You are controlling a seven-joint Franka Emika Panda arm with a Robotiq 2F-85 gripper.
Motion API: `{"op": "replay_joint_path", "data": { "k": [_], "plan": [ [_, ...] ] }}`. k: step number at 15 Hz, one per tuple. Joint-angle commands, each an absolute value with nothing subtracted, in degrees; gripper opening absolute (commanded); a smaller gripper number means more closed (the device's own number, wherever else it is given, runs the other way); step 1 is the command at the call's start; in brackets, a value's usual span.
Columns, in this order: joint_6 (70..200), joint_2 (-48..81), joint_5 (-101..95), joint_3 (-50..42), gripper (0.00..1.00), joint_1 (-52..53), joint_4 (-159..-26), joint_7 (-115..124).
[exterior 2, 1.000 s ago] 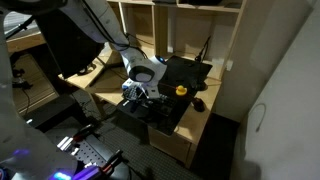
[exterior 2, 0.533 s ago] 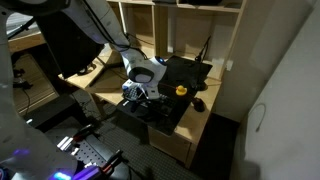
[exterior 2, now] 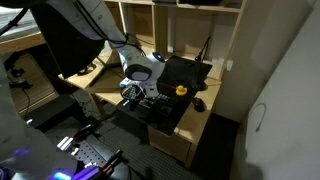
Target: Click some buttons on the keyboard
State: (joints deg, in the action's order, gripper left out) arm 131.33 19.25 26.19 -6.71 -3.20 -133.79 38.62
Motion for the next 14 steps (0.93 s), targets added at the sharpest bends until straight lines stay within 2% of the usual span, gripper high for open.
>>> {"op": "replay_joint_path", "data": {
  "k": [1, 14],
  "plan": [
    [132.3, 20.2, 28.4, -5.8, 1.0, -4.0, -132.5, 36.7],
    [131.3, 19.9, 28.5, -6.1, 1.0, -3.4, -132.1, 38.0]
  ]
}}
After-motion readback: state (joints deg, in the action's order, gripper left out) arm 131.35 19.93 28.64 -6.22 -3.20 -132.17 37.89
